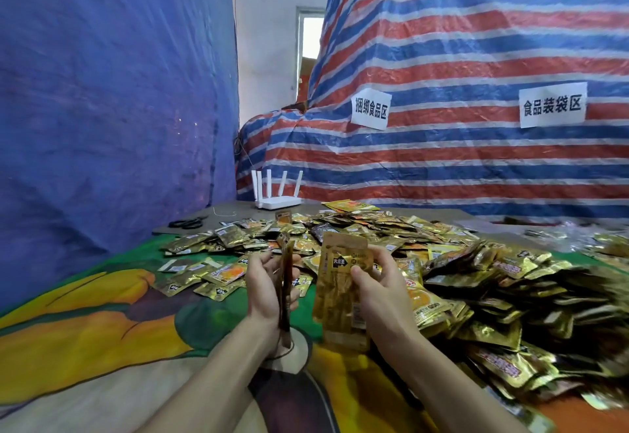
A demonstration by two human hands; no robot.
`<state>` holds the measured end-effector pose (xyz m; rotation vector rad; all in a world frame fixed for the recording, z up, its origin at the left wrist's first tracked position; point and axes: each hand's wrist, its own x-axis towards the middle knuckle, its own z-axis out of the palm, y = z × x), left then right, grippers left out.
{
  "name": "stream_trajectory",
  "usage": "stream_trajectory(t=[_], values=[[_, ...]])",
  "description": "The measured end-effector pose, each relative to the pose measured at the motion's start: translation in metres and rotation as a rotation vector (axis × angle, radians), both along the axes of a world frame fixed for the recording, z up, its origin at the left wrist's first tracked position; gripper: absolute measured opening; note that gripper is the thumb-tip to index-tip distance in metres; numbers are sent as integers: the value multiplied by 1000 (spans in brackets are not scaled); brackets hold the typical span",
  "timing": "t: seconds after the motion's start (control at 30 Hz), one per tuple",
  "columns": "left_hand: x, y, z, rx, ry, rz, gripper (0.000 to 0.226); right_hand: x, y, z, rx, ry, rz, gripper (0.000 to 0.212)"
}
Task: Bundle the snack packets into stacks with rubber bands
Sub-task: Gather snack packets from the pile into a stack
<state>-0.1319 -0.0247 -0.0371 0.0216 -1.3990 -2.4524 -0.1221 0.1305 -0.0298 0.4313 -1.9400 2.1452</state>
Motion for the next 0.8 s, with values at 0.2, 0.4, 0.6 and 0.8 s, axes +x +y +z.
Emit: stream_trajectory(t=[0.2,0.4,0.6,0.8], values=[[6,21,-9,-305,81,-77,23,2,-8,1,-87,-47,-4,37],[6,35,-16,-462,61,-74,42,-5,-12,-7,-146,-83,21,22],[7,35,-18,-498,120,-209,42,-6,-21,-14,-154,-1,85,40],[4,22,-17,-669,162,-70,57,-8,-20,-18,-46,-12,-4,25]])
